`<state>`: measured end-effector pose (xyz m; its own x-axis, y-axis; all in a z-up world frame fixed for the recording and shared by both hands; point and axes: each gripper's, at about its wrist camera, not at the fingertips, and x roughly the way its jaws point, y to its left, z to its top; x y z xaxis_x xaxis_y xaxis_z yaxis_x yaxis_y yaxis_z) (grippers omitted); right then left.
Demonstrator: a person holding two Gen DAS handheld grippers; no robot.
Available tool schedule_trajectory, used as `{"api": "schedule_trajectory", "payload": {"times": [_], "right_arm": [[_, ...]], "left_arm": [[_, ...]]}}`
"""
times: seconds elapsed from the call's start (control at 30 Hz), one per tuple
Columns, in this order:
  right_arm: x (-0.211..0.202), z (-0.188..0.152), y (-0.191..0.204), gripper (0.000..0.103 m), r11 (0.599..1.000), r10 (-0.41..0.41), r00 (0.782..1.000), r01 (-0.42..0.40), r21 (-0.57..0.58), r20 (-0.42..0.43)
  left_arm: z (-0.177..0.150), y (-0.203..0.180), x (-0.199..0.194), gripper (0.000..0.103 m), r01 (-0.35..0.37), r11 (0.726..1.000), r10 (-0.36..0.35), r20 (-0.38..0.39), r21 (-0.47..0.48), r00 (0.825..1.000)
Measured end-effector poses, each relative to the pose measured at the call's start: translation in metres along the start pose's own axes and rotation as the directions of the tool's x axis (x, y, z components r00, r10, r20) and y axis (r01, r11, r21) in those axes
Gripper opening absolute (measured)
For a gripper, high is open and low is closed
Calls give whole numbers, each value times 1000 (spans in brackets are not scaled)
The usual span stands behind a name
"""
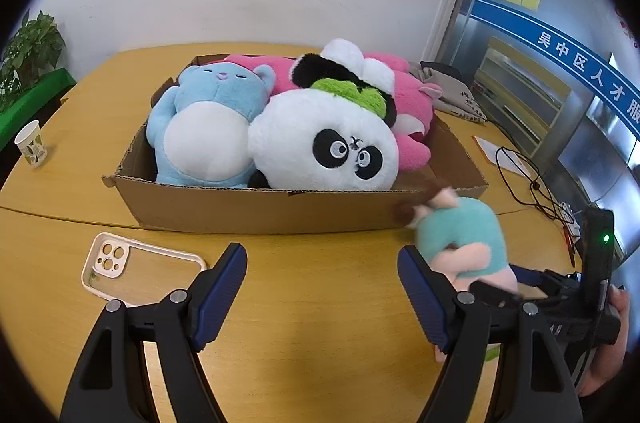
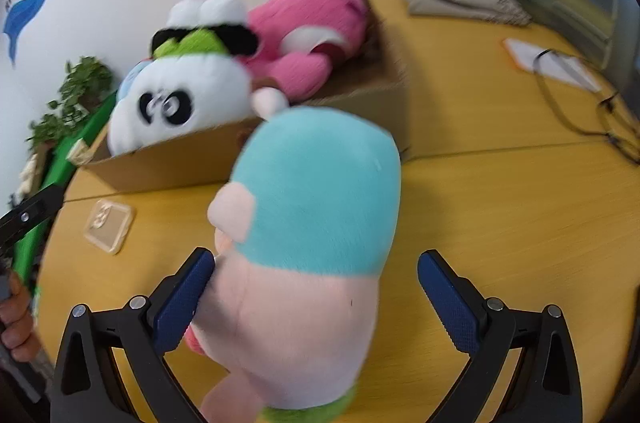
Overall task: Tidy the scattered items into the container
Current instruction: 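Close both grippers on the pig plush's body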
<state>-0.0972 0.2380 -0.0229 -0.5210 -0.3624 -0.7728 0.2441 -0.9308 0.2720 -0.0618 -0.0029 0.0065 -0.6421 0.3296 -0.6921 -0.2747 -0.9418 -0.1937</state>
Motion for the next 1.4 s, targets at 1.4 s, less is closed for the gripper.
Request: {"api": "schedule_trajectory", "payload": {"times": [1.4], "right_arm": [[-24,-26,70,75,955,124,991,-104,-279,57]], "left_arm": [[21,-48,30,50,373,926,-377,-134,-55,917]]}}
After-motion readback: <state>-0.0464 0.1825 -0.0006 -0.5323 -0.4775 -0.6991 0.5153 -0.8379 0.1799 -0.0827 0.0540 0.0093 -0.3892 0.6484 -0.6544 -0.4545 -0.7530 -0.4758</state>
